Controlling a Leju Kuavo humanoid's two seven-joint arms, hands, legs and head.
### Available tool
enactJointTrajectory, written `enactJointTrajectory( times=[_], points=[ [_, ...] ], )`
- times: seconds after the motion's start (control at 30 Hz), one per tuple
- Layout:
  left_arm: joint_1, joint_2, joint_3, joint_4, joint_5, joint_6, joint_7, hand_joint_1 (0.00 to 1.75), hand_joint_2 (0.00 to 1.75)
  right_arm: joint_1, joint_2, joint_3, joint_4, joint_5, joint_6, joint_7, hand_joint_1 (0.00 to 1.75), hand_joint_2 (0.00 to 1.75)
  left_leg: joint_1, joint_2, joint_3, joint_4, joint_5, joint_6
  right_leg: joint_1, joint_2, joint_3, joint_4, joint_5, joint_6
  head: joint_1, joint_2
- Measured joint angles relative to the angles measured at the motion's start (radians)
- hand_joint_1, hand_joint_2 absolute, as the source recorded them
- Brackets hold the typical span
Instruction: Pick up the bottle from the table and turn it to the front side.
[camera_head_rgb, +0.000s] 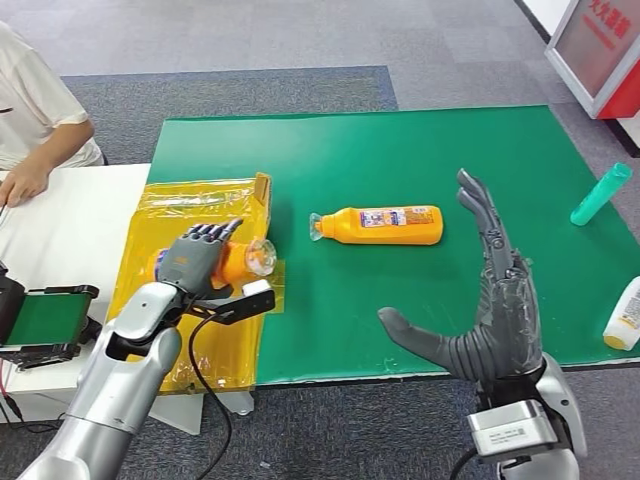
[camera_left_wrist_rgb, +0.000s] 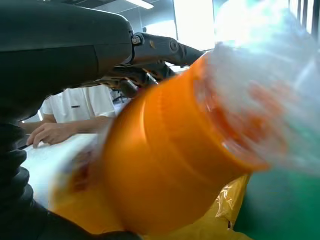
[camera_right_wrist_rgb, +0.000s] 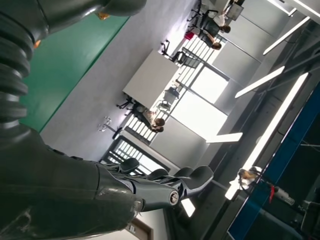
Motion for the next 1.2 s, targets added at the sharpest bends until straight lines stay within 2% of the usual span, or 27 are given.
enactJointTrajectory(
  times=[0.6, 0.77, 0.93, 1.1, 1.2],
  points=[
    [0.009, -0.012, 0.005, -0.056, 0.014, 0.019, -0.010, 0.00, 1.75, 0.004, -0.002, -0.002, -0.017, -0.022, -0.007, -0.015, 0.00, 1.75, 0.000, 0.000, 0.000, 0.000, 0.000, 0.000, 0.000, 0.000, 0.000, 0.000, 0.000, 0.000, 0.000, 0.000],
    [0.021, -0.014, 0.015, -0.077, 0.081, 0.021, -0.029, 0.00, 1.75, 0.007, -0.004, -0.006, -0.018, -0.022, -0.007, -0.015, 0.00, 1.75, 0.000, 0.000, 0.000, 0.000, 0.000, 0.000, 0.000, 0.000, 0.000, 0.000, 0.000, 0.000, 0.000, 0.000],
    [0.068, -0.045, 0.062, -0.170, 0.336, -0.030, -0.070, 0.00, 1.75, 0.019, -0.007, -0.014, -0.017, -0.023, 0.000, -0.008, 0.00, 1.75, 0.000, 0.000, 0.000, 0.000, 0.000, 0.000, 0.000, 0.000, 0.000, 0.000, 0.000, 0.000, 0.000, 0.000],
    [0.125, -0.110, 0.127, -0.326, 0.766, -0.175, -0.054, 0.00, 1.75, 0.027, -0.009, -0.034, -0.014, -0.109, 0.067, 0.017, 0.00, 1.75, 0.000, 0.000, -0.001, 0.000, -0.001, 0.000, 0.000, 0.000, 0.000, 0.000, 0.000, 0.000, 0.000, 0.000],
    [0.153, -0.129, 0.146, -0.402, 0.963, -0.224, -0.035, 0.00, 1.75, 0.027, -0.009, -0.042, -0.007, -0.178, 0.118, 0.034, 0.00, 1.75, 0.000, 0.000, -0.001, 0.000, -0.001, 0.000, 0.000, 0.000, 0.000, 0.000, 0.000, 0.000, 0.000, 0.000]
  ],
)
